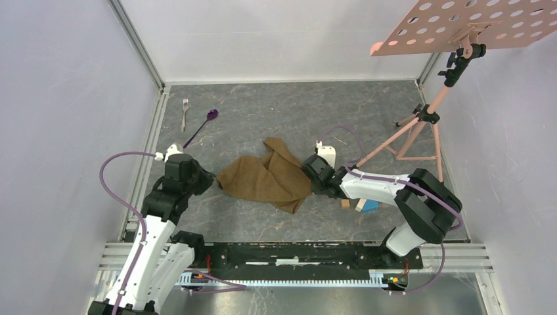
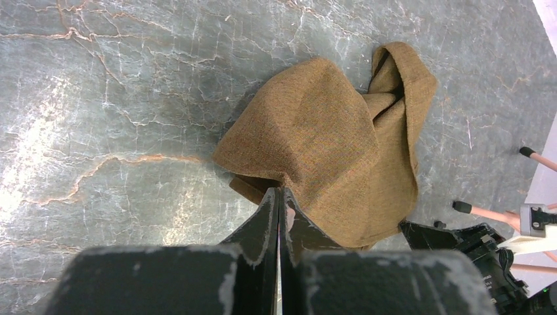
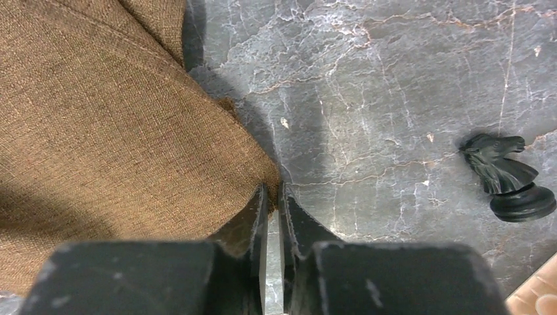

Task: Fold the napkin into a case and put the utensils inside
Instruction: Pick up the crumpled napkin from the center of the board, then flatten out the crumpled napkin at the center of the board.

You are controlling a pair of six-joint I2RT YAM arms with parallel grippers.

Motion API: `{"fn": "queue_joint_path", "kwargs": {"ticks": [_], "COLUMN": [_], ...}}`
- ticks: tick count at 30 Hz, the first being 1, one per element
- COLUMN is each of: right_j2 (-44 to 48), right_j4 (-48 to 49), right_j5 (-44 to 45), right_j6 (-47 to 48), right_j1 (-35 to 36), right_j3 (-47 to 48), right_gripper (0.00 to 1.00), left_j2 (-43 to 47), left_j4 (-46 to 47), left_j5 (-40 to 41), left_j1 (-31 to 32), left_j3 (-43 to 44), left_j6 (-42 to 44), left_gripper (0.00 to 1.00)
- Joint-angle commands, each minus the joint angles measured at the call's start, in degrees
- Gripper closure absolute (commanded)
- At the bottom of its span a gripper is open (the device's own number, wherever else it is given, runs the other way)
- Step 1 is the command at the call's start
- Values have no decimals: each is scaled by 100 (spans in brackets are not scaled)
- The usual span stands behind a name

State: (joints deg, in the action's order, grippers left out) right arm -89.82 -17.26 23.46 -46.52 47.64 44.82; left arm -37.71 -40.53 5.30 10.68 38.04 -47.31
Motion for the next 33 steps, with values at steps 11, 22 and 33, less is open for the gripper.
{"fn": "queue_joint_path", "kwargs": {"ticks": [11, 22, 33], "right_j2": [2312, 4435, 5307], "right_j4": [1871, 1684, 2693], "right_j5": [-12, -1947, -2653], "right_j6": [2736, 4051, 3333], "right_j1": [141, 145, 141], "right_j3": [-274, 1288, 1419], "right_gripper": [100, 100, 100], "left_j2": [-191, -61, 941], "left_j4": [100, 246, 1286], "left_j5": [199, 550, 447], "left_j1": [-13, -9, -13], "left_j3": [1328, 4256, 4736], "left_j6": [353, 1038, 1305], "left_gripper": [98, 98, 98]}}
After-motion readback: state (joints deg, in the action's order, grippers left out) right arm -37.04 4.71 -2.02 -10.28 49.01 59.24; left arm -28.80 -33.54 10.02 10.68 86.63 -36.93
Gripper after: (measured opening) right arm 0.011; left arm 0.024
